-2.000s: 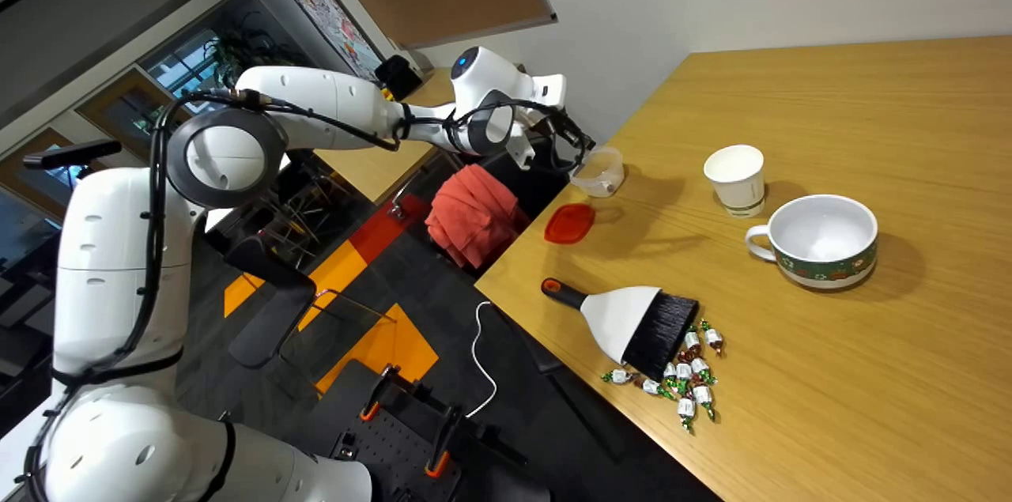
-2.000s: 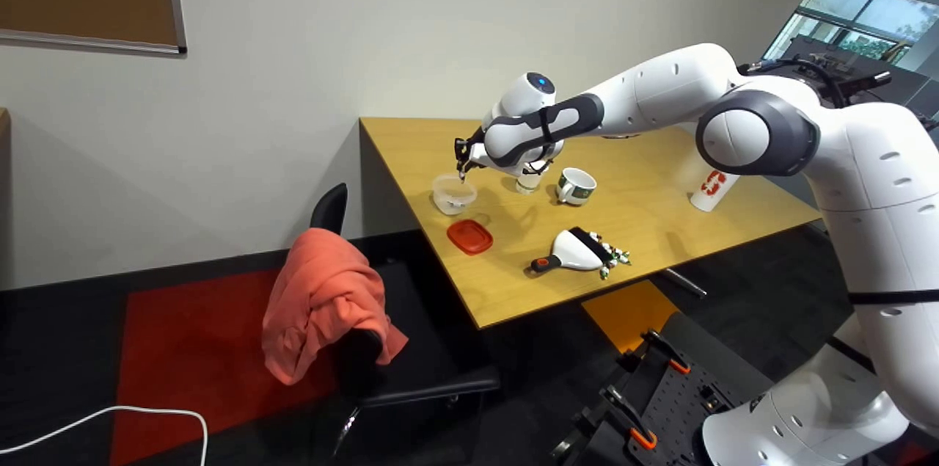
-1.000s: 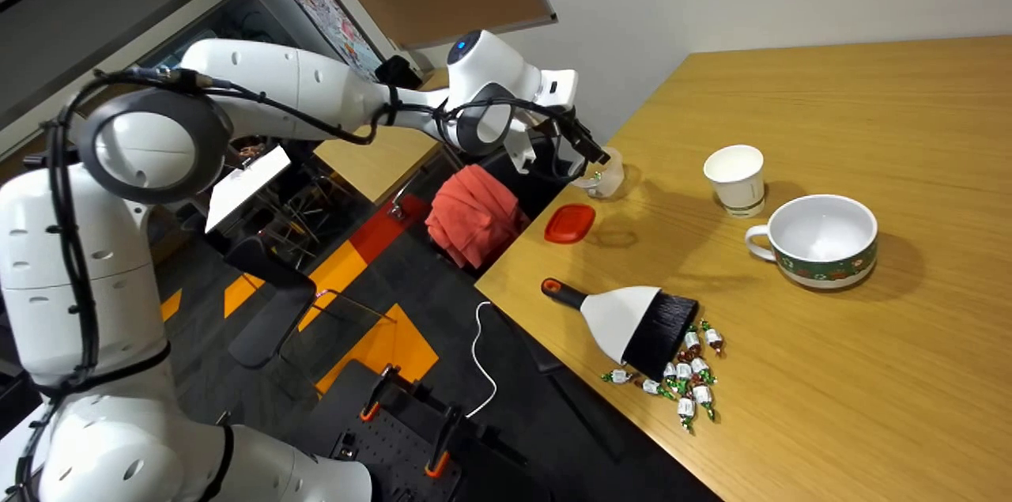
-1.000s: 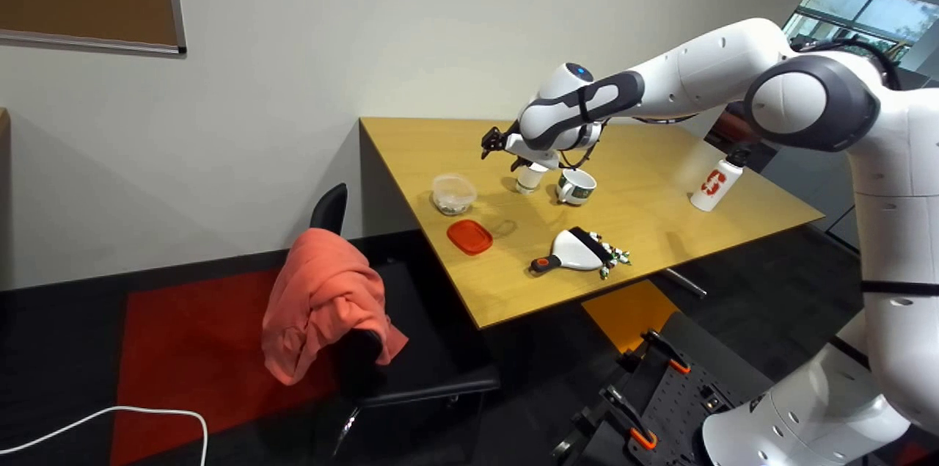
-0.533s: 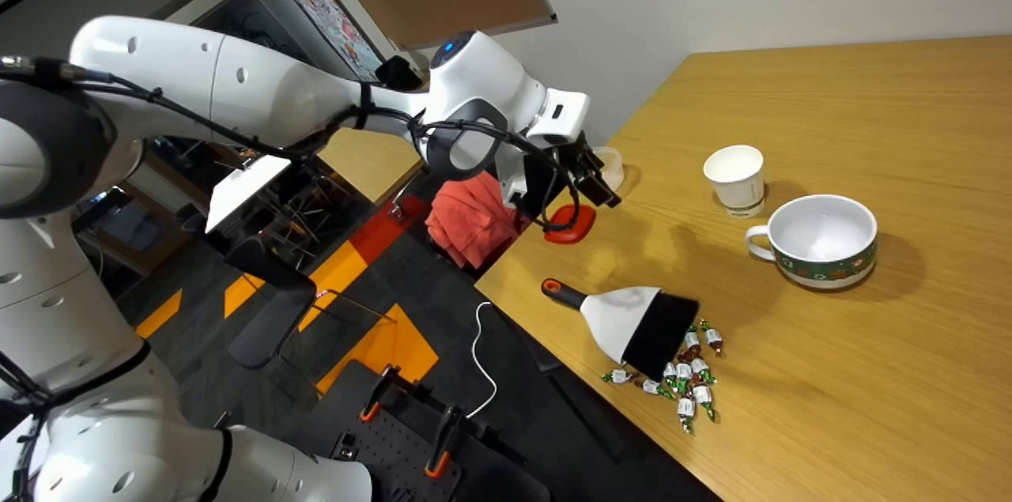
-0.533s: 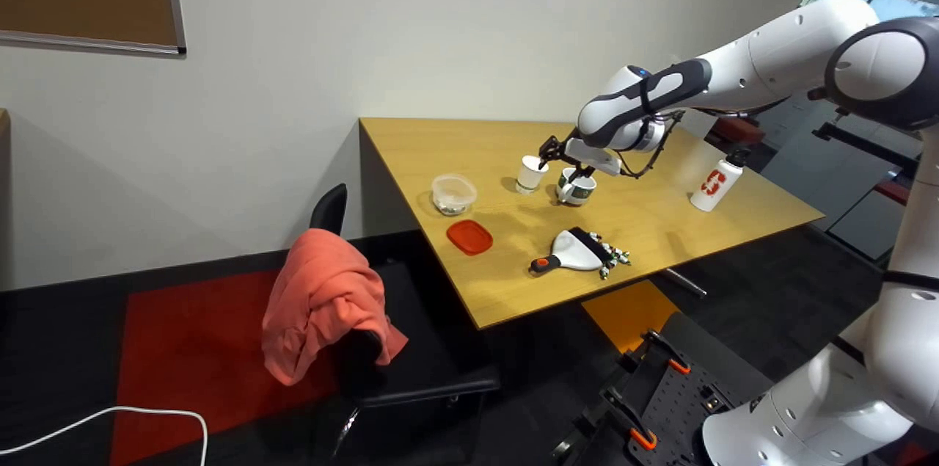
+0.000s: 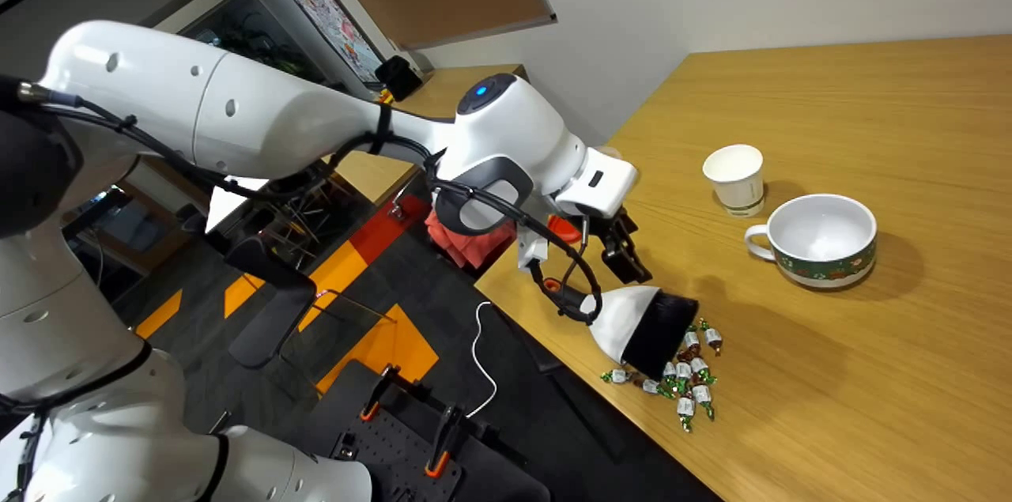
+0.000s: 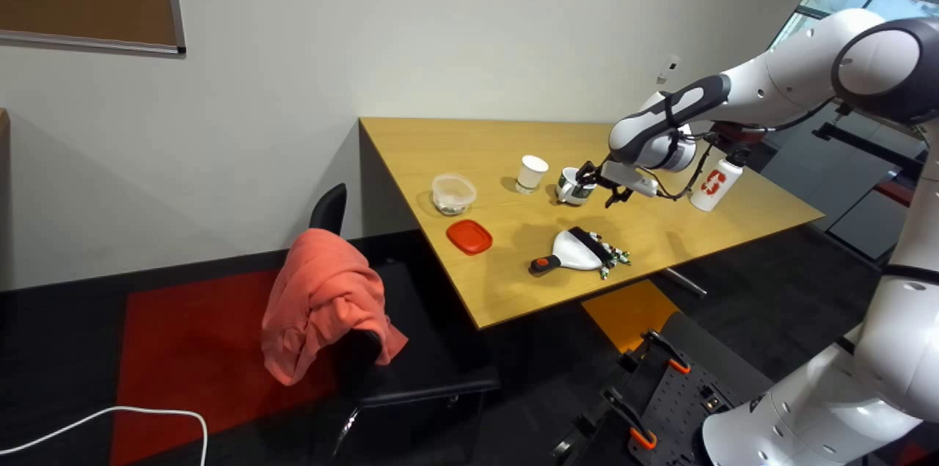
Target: Put two candies in the bowl and close it
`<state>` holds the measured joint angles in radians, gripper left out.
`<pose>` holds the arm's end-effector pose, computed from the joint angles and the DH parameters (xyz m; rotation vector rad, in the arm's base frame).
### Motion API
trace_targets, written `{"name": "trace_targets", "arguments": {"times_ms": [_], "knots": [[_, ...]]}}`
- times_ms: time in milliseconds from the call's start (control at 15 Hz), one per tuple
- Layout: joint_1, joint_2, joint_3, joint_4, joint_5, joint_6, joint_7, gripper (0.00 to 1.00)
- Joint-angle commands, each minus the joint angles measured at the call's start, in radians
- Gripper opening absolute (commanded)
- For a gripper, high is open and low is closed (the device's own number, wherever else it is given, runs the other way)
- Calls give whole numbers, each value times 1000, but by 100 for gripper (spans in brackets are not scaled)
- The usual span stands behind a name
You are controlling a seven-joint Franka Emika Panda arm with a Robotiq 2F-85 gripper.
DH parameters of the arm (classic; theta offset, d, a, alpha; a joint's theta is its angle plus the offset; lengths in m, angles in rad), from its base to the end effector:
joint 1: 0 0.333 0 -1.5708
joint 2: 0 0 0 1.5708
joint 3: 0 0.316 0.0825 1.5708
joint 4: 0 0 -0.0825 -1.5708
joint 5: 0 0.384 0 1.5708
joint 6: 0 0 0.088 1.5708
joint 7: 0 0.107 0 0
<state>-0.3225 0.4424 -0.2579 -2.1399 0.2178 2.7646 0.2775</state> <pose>0.4897 -0.3300 0.2210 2.6973 -1.5047 0.3117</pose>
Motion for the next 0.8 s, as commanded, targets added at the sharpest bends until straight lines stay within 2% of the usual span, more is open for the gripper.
{"name": "trace_targets", "arguments": {"times_ms": [0, 200, 267, 333, 400, 733], "knots": [[-35, 46, -9, 6, 26, 0, -23, 100], [-54, 100, -22, 25, 19, 16, -9, 100], [-40, 105, -42, 27, 7, 12, 16, 100], [-56, 73, -12, 6, 28, 22, -20, 100], [-46, 94, -31, 11, 12, 8, -6, 100], [-31, 107, -39, 38, 8, -4, 19, 100]]}}
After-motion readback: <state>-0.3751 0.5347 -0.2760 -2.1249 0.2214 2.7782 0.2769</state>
